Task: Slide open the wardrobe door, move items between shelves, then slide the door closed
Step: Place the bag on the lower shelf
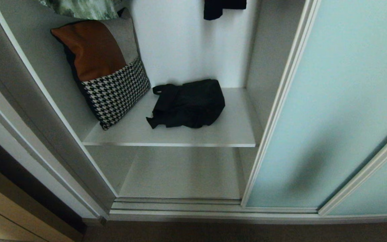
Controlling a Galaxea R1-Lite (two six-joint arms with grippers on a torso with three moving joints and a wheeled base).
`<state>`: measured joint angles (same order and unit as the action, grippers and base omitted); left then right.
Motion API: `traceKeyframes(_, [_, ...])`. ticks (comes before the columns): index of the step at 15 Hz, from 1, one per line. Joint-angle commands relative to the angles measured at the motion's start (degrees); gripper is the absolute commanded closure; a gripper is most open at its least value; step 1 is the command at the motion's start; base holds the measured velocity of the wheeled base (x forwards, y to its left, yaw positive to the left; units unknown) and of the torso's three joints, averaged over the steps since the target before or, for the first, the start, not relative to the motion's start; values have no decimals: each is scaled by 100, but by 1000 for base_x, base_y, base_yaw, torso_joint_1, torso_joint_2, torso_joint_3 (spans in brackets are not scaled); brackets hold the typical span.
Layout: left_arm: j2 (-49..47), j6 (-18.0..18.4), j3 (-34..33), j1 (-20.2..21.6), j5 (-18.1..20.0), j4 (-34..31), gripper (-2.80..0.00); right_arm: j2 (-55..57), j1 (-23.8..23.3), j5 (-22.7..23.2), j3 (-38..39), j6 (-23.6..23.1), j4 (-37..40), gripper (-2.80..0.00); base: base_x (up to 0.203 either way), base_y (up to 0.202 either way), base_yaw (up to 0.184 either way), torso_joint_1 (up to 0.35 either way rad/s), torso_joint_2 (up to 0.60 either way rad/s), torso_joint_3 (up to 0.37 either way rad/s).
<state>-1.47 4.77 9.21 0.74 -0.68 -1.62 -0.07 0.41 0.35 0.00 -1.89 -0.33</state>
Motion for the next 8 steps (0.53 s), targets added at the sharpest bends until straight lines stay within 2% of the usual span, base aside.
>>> traceKeyframes(1, [-791,24,1278,1,-23,-106,0,-10,2,8,0,-4,-2,0,0,0,0,0,0,0])
traceKeyframes(5, [-3189,42,3109,-3,-34,-62,0,-10,2,6,0,-4,-2,0,0,0,0,0,0,0])
traceKeyframes(8, [-5045,109,4219,-20,33,175,0,-10,2,3,0,-4,-2,0,0,0,0,0,0,0])
